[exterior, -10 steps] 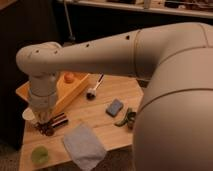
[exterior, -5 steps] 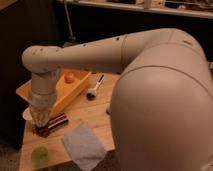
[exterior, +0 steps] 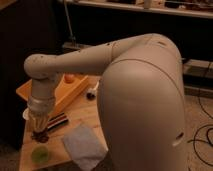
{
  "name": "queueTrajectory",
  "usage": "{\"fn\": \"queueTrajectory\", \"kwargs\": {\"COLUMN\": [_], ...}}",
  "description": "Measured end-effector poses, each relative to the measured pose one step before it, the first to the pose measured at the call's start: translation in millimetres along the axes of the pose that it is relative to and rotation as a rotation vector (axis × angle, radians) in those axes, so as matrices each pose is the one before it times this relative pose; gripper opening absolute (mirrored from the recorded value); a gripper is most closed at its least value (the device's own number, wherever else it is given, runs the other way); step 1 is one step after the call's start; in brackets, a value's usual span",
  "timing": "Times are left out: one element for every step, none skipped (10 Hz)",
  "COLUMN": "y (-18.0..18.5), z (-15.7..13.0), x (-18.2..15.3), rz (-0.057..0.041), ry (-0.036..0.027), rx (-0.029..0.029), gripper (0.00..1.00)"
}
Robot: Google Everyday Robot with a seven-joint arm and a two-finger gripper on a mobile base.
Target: Place grapes in plastic cup
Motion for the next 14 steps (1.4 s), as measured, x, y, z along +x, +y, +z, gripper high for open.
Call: {"fn": "queueTrajectory", "kwargs": {"y": [2.57,1.52,4.34,2.64,2.32,1.55,1.85,-0.69,-1.16,-3.98,-11.07,-18.82,-20.65,-27.01], "z": [0.98,0.27,-0.03,0.57,0.51,0.05,-0.15,-0.03,0.49,-0.1,-0.03,1.02,2.19,2.31], "x": [0.22,0.87,1.77,1.91,1.72,2.12,2.56,3.48,0.63,-0.72,0.05,-2.37,-3.22,-5.48], "rz": [-0.00514,-0.00353,-0.00841,-0.00371,-0.00263,-0.0011,0.0001,0.01377,0.01779,0.02151,0.04581,0.0639,0.06192,0.07571], "ry": [0.00275,0.00108,0.00069,0.00198,0.00245,0.0012,0.00058,-0.00003,-0.01359,-0.02799,-0.02859,-0.03016,-0.0233,-0.02542], "rx": [-0.00337,-0.00384,-0.00316,-0.00164,-0.00244,-0.00099,0.00173,0.01128,0.01758,0.01885,0.02317,0.01849,0.01083,0.00989], "gripper": [0.0,0.0,0.0,0.0,0.0,0.0,0.0,0.0,0.05,0.14,0.24,0.35,0.44,0.55]}}
